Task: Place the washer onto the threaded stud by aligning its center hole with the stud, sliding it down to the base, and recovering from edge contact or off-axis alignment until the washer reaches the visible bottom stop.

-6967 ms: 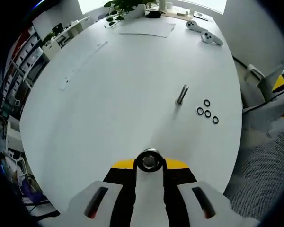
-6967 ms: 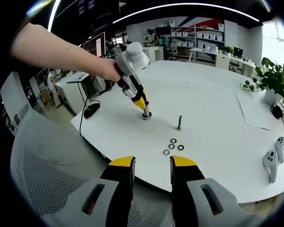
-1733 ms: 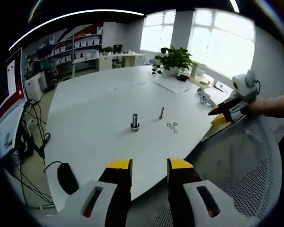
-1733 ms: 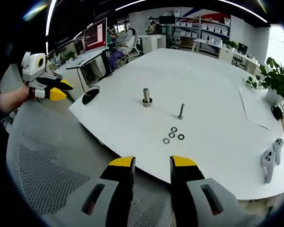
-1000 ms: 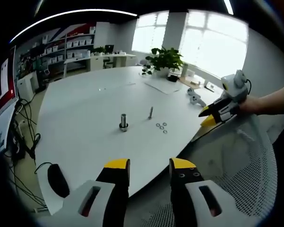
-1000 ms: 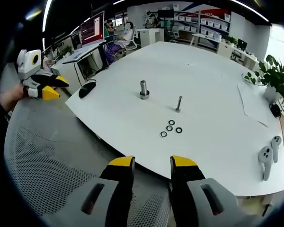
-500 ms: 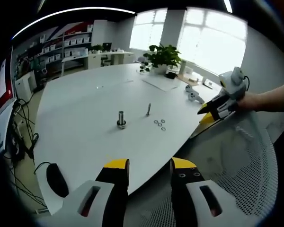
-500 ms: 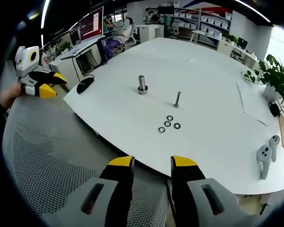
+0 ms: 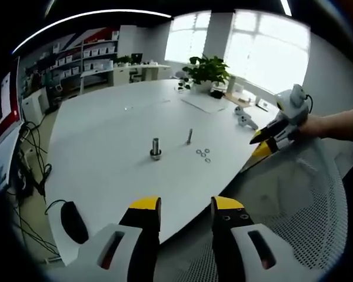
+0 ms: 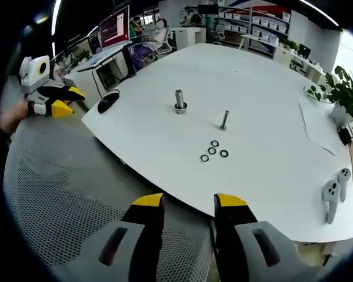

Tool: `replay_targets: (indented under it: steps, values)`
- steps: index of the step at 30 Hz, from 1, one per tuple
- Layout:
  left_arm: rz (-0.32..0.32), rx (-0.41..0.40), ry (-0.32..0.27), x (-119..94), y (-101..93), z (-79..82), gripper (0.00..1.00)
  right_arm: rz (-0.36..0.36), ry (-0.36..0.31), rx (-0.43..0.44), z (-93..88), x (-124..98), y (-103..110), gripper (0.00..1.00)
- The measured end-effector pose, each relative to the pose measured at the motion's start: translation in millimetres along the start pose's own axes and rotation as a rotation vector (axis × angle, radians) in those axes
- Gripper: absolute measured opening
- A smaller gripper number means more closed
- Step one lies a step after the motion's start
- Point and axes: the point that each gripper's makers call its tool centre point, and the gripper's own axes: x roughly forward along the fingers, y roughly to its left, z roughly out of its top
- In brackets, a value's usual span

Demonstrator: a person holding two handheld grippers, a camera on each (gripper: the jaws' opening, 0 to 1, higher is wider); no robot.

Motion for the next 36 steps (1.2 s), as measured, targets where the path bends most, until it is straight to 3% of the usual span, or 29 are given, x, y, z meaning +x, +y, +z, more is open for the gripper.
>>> replay_targets:
  steps: [2, 5, 10, 18, 26, 36]
  values:
    - [0.003, 0.009, 0.007, 0, 0.0, -1.2, 0.32, -0.025, 0.033, -0.07, -3.4, 0, -4, 0.37]
    - [0.012, 0.004, -0.001, -1, 2.7, 0.0, 0.32, -0.014, 0.022, -0.071, 0.2, 0, -1, 0.37]
    - [0.024, -0.012, 0.0, -2, 6.3, -1.3, 0.32, -0.016, 0.071, -0.148, 1.7, 7, -14, 0.37]
    - [0.034, -0.002, -0.003, -2, 7.9, 0.0, 0.32, -0.021, 0.077, -0.084, 16.4, 45, -52, 0.37]
    - [0.038, 0.0, 0.003, -2, 8.7, -1.1, 0.32, -0.014, 0.137, -0.081, 14.1, 87, -69, 0.31]
    - [0.053, -0.008, 0.009, -2, 11.9, -2.4, 0.32, -0.03, 0.156, -0.022, 22.3, 120, -85, 0.3]
